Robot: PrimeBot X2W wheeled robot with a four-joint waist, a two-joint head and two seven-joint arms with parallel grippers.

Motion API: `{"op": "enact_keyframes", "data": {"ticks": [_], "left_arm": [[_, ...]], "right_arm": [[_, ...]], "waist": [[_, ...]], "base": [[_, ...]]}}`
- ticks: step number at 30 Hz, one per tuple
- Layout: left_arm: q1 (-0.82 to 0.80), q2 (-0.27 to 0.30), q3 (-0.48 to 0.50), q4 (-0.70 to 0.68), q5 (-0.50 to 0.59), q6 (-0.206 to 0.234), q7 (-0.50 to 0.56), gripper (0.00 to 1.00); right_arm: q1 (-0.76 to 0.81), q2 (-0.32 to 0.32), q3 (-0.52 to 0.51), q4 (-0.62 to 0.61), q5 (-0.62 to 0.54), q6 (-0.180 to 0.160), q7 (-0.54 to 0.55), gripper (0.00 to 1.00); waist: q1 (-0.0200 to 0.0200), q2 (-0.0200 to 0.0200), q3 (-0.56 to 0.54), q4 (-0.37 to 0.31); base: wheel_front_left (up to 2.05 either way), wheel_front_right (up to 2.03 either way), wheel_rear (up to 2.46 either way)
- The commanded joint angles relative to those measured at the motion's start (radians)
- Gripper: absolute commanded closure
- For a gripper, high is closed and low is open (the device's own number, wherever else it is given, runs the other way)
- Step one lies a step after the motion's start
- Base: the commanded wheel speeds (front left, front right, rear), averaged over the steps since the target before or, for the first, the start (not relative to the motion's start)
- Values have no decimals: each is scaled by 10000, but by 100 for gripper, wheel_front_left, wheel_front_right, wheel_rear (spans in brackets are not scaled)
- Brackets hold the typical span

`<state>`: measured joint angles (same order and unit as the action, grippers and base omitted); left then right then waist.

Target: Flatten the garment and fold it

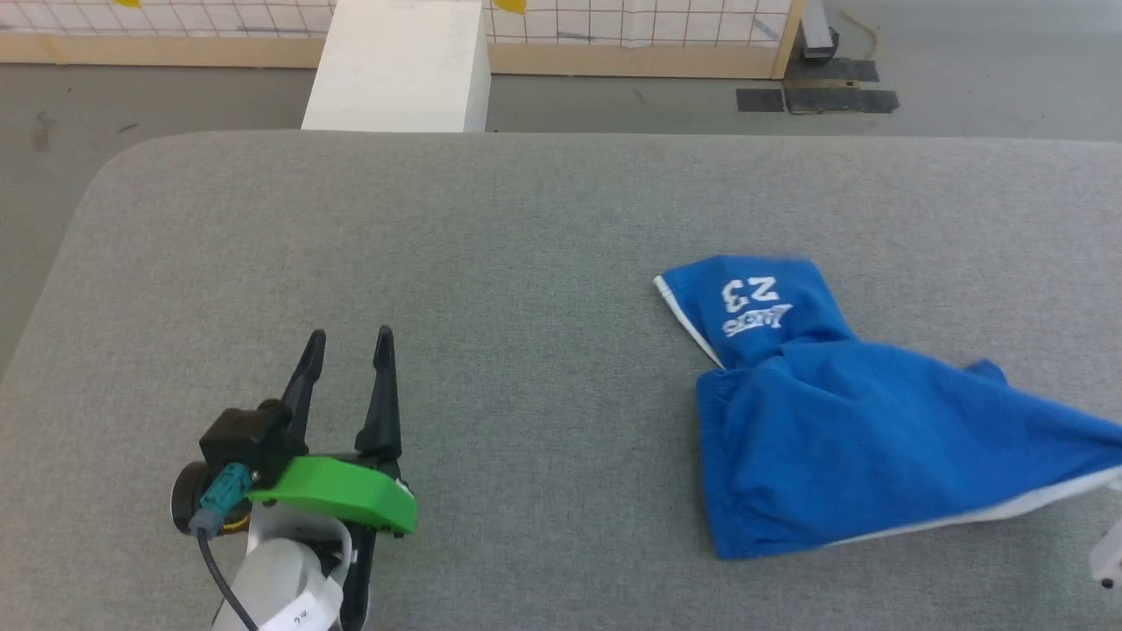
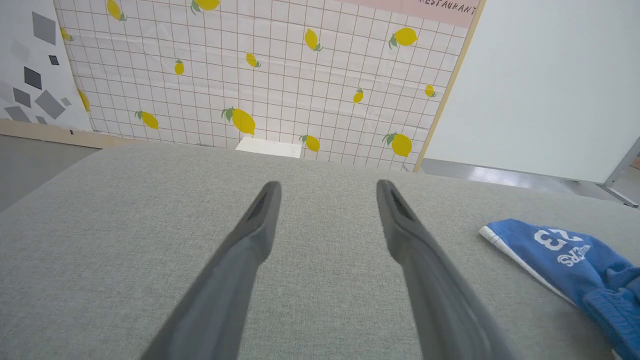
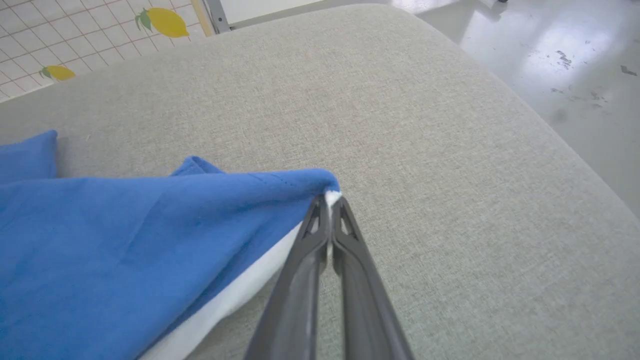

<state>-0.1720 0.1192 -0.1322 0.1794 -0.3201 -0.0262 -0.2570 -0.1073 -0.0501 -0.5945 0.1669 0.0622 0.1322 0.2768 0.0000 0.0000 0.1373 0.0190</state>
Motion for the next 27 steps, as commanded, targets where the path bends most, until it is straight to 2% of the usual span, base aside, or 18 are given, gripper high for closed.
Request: {"op": "enact_keyframes", "data": {"ticks": [1,2,3,9,14,18,21,24,27], "left_arm": [[183,-54,54,39,174,-61,-47,0],[195,-55,56,57,182,-75,-47,0],[199,-59,50,84,189,-97,-47,0],[13,-175,-331,231,125,-379,0,0],[-561,-479,-1804,372,-192,-846,643,0],[-1116,-644,-3509,641,-1173,-1012,1616,0],[-1480,-678,-4748,850,-2345,-1037,2769,0],[-1741,-684,-5426,1008,-2974,-1040,3725,0],[-1844,-659,-5644,1288,-3260,-912,4719,0]], "right_arm": [[47,-1,-52,39,-134,-15,-129,57],[41,-1,-24,69,-98,-15,-208,4],[45,-1,98,85,-33,-15,-339,0],[156,-1,1506,-495,255,-15,-1791,0],[233,-1,2264,-873,482,-15,-2582,0],[193,-1,2827,-919,585,-15,-2710,0],[161,-1,3284,-905,681,-15,-2706,0],[184,-1,3640,-880,804,-15,-2732,0],[185,-1,3895,-786,946,-15,-2781,0]], "waist": [[0,0,-50,-56],[0,0,-65,-78],[0,0,-81,-101],[0,0,-77,-140],[0,0,-8,-114],[0,0,85,-273],[0,0,163,-550],[0,0,246,-851],[0,0,330,-1184]], "base": [[0,0,0],[0,0,0],[0,0,0],[0,0,0],[0,0,0],[0,0,0],[0,0,0],[0,0,0],[0,0,0]]}}
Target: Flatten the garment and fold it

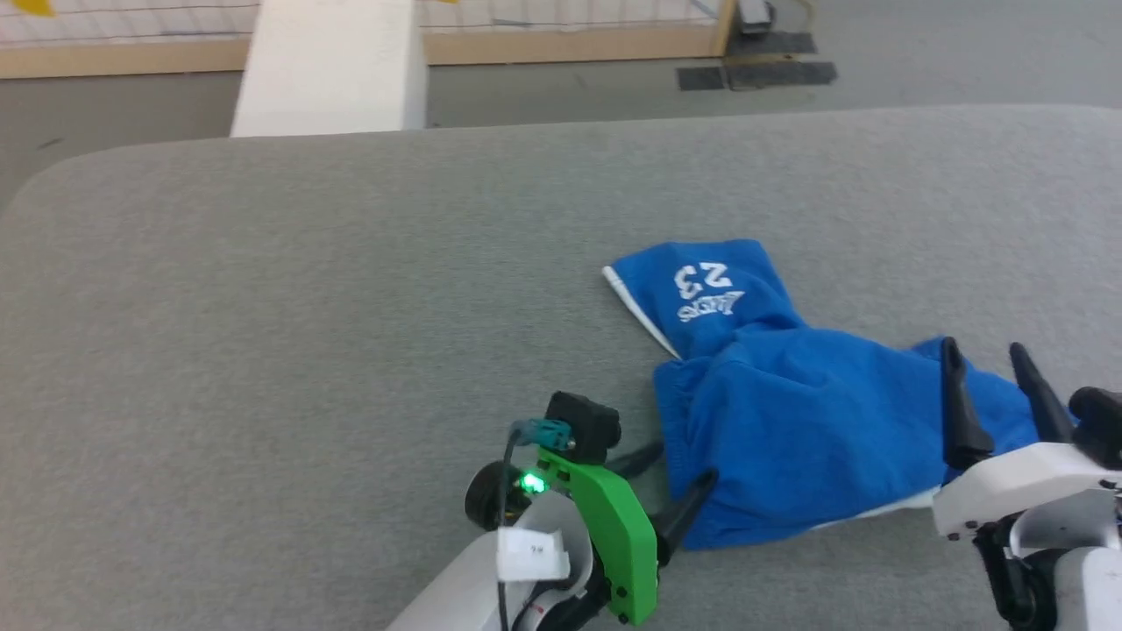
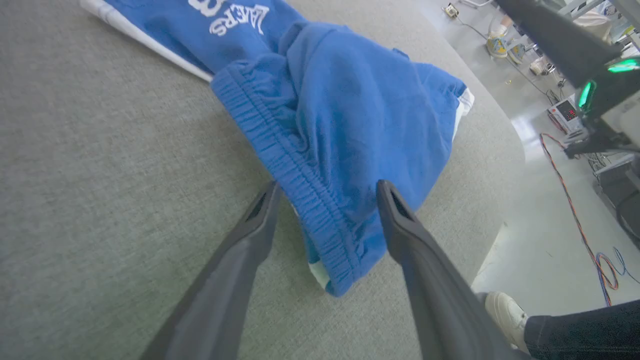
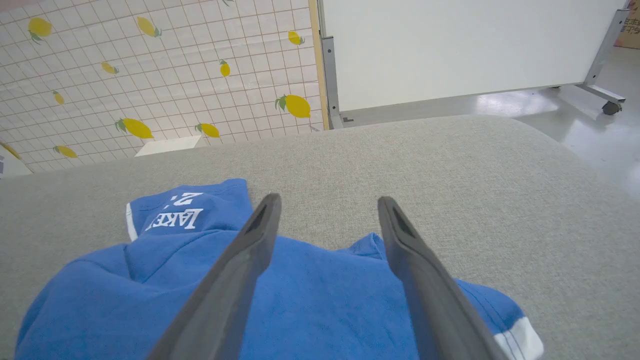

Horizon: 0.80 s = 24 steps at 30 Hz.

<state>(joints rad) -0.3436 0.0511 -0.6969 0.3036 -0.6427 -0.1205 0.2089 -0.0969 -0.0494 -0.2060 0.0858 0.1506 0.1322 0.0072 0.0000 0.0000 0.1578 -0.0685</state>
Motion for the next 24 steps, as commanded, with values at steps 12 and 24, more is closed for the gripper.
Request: {"op": "enact_keyframes", "data": {"ticks": [12,24], "left_arm": [[-115,375,236,-466,-573,210,858,100],[-381,2056,2494,-911,169,2143,-686,100]], "right_arm": [[-50,-8,398,405,297,-15,-321,0],[-106,-8,497,376,194,-15,-332,0]], "waist": [[0,0,415,-983],[0,0,344,-337]], "base": [[0,0,0],[0,0,0]]}}
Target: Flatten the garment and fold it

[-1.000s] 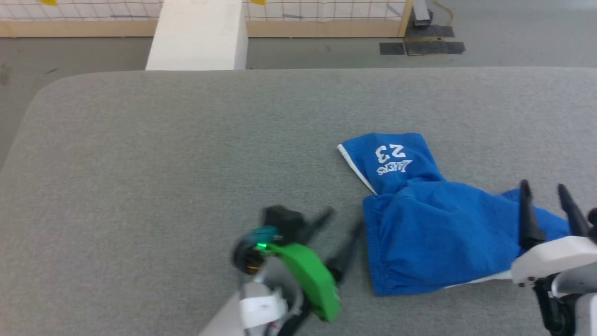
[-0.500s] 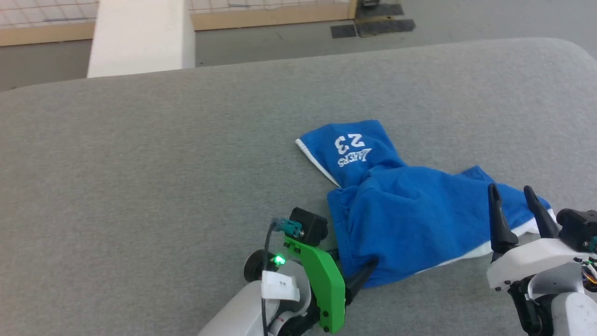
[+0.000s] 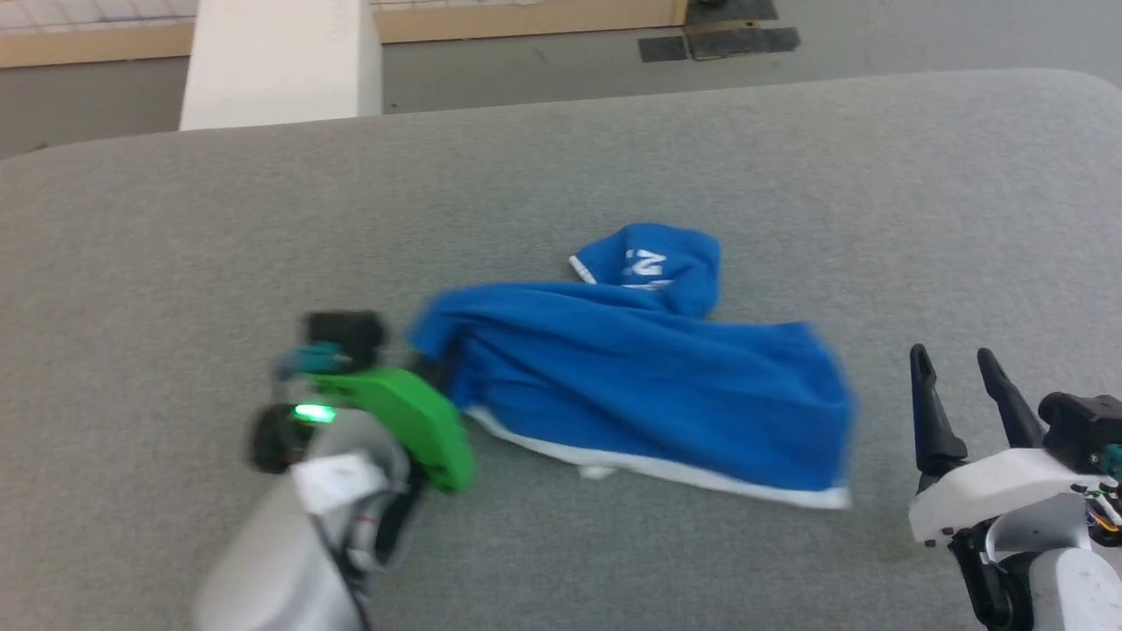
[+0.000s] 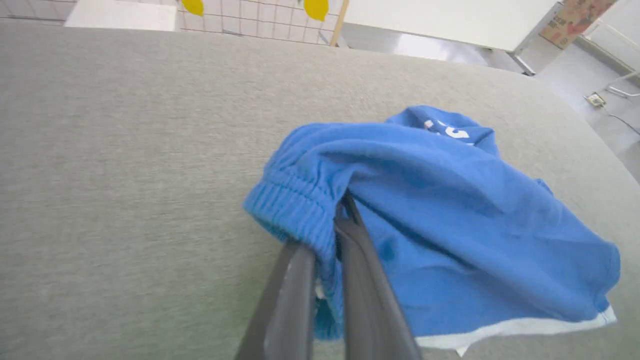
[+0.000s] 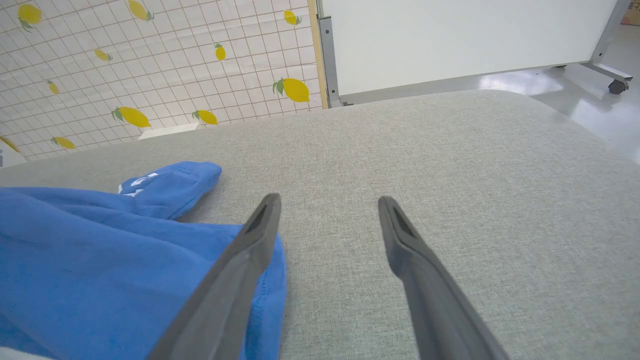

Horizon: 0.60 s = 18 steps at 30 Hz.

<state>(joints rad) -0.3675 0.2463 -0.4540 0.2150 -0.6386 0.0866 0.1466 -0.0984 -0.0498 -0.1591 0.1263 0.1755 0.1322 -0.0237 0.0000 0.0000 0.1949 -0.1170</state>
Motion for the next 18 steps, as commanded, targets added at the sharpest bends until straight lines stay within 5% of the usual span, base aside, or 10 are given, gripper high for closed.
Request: {"op": "enact_keyframes", "data": {"ticks": [1,6,7,8,9,18], "left_arm": [[-122,291,254,-50,148,254,-42,100],[10,881,853,109,126,822,117,100],[68,874,935,110,13,823,107,69],[128,855,980,96,-77,801,89,10],[221,830,1021,85,-171,775,52,0],[1247,520,1324,131,-746,389,-1006,0]], "right_arm": [[-109,-4,66,-34,-60,-15,-13,0],[-160,-4,388,-77,-96,-15,115,0],[-159,-4,492,-96,-107,-15,156,0],[-150,-4,589,-113,-119,-15,196,0],[-130,-4,718,-143,-154,-15,254,0],[-99,-4,2170,-172,-123,-15,1254,0]], "waist": [[0,0,-25,222],[0,0,-27,470],[0,0,-36,511],[0,0,-46,544],[0,0,-64,588],[0,0,-240,975]], "base": [[0,0,0],[0,0,0],[0,0,0],[0,0,0],[0,0,0],[0,0,0]]}}
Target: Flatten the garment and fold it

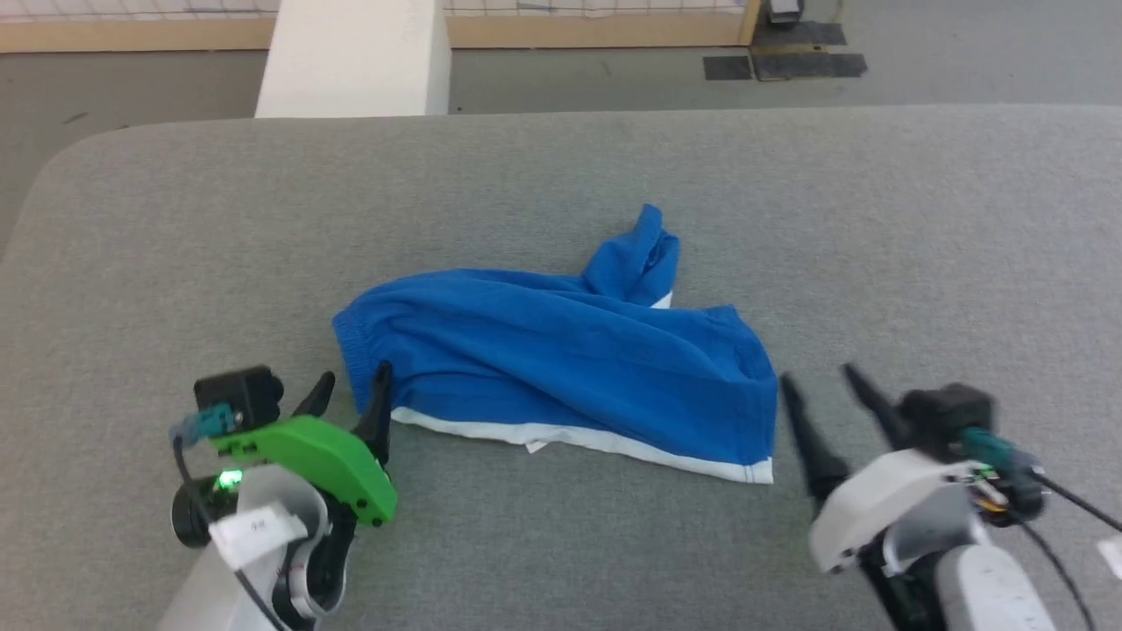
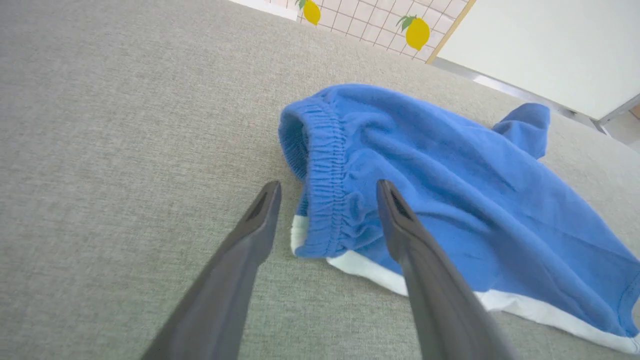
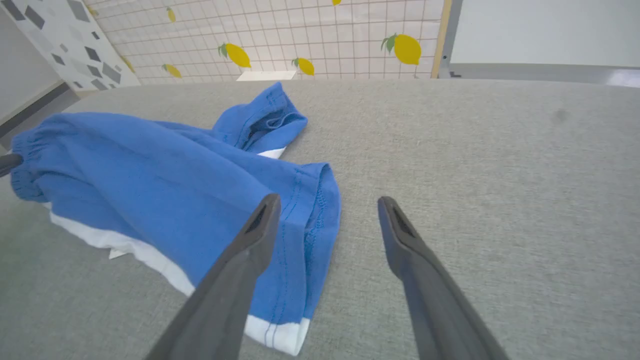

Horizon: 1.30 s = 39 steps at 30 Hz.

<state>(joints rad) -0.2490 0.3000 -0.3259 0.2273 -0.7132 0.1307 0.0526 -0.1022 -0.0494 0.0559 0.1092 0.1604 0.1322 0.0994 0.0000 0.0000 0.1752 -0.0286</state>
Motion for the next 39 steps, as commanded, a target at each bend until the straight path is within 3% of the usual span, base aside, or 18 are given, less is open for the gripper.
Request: {"op": "enact_keyframes", "data": {"ticks": [1,4,5,11,13,14,15,25,32,33,34,35,39], "left_arm": [[139,-8,76,4,71,-87,-357,0],[250,-81,203,-48,299,-145,-1347,0],[312,-189,268,-97,636,-96,-2338,0],[226,-555,367,-193,1148,-100,-3036,0],[206,-667,389,-178,1251,-160,-3084,0],[185,-717,396,-148,1298,-215,-3100,0],[160,-751,405,-123,1337,-255,-3110,0],[-328,-1097,413,105,1602,-660,-3139,0],[-753,-1323,375,288,1746,-936,-3142,0],[-797,-1357,377,319,1761,-968,-3142,0],[-842,-1394,386,359,1783,-1004,-3142,0],[-867,-1420,401,392,1798,-1029,-3142,0],[-875,-1442,431,547,1878,-1174,-3143,0]], "right_arm": [[-95,-8,172,65,79,-15,280,0],[-252,-8,424,290,264,-15,1040,0],[-460,-8,372,598,564,-15,1878,0],[-967,-8,378,1068,787,-15,2759,0],[-1125,-8,354,1172,765,-15,2848,61],[-1220,-8,325,1221,819,-15,2856,76],[-1308,-8,307,1244,809,-15,2833,100],[-3012,-8,-357,1501,403,-15,2301,100],[-4690,-8,-1292,2632,-194,-15,1725,100],[-4839,-8,-1342,2821,-259,-15,1637,75],[-4976,-8,-1361,3037,-406,-15,1529,30],[-5055,-8,-1367,3205,-482,-15,1471,0],[-5057,-8,-1400,3548,-704,-15,969,0]], "waist": [[0,0,-50,157],[0,0,-22,359],[0,0,61,584],[0,0,321,968],[0,0,415,1060],[0,0,465,1099],[0,0,505,1123],[0,0,1083,1403],[0,0,1496,1711],[0,0,1524,1746],[0,0,1549,1779],[0,0,1558,1794],[0,0,1496,1754]], "base": [[0,0,0],[0,0,0],[0,0,0],[0,0,0],[0,0,0],[0,0,0],[0,0,0],[0,0,0],[0,0,0],[0,0,0],[0,0,0],[0,0,0],[0,0,0]]}}
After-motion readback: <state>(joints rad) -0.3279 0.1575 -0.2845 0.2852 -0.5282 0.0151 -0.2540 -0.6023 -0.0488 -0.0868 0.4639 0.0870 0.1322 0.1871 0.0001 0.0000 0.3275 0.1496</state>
